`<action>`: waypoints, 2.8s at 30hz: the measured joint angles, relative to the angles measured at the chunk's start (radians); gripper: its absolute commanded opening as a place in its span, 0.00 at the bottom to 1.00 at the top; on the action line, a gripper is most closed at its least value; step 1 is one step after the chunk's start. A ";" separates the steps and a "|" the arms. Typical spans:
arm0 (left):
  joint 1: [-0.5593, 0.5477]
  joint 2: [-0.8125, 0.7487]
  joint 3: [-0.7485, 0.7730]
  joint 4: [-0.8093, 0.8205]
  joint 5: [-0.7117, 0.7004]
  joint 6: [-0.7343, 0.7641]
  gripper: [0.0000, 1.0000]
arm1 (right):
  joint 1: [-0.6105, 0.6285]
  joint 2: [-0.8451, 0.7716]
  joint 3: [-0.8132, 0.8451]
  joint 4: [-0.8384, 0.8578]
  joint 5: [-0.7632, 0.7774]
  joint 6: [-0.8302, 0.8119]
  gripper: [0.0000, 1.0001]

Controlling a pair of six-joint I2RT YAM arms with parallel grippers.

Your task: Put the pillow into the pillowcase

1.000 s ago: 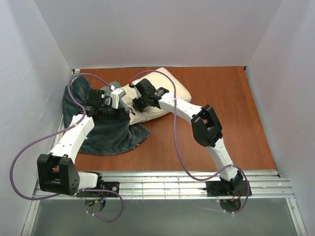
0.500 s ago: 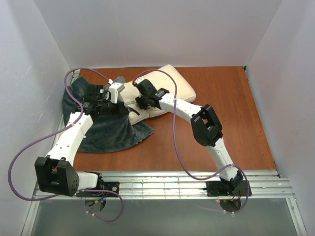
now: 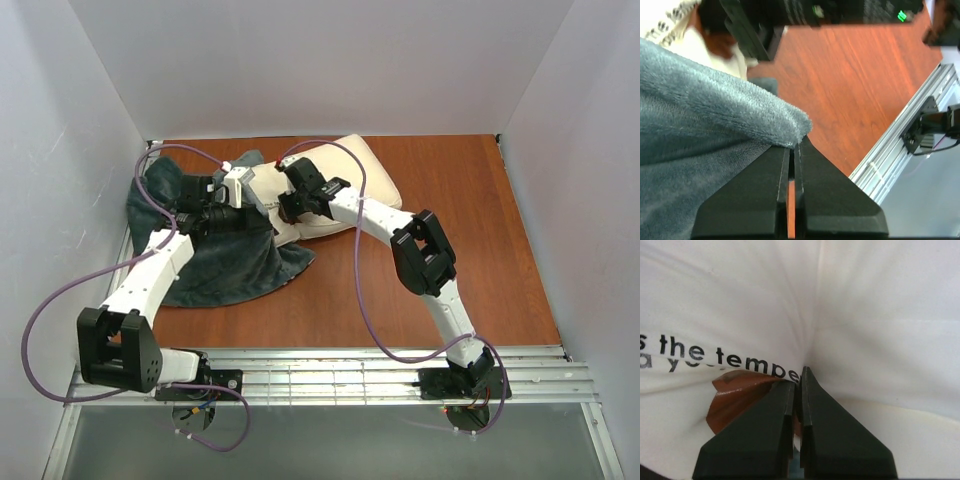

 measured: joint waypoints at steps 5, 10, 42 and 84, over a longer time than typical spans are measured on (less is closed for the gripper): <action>-0.002 0.063 0.000 0.036 -0.055 -0.019 0.18 | 0.017 -0.071 -0.129 0.066 -0.135 0.016 0.01; 0.052 0.078 0.031 -0.059 -0.108 0.007 0.45 | 0.050 -0.246 -0.440 0.205 -0.272 -0.023 0.01; 0.082 0.817 0.728 -0.138 -0.035 0.173 0.00 | 0.105 -0.379 -0.705 0.441 -0.388 -0.388 0.01; -0.026 0.903 0.853 -0.177 0.014 0.230 0.53 | -0.322 -0.200 -0.364 -0.151 -0.681 -0.691 0.22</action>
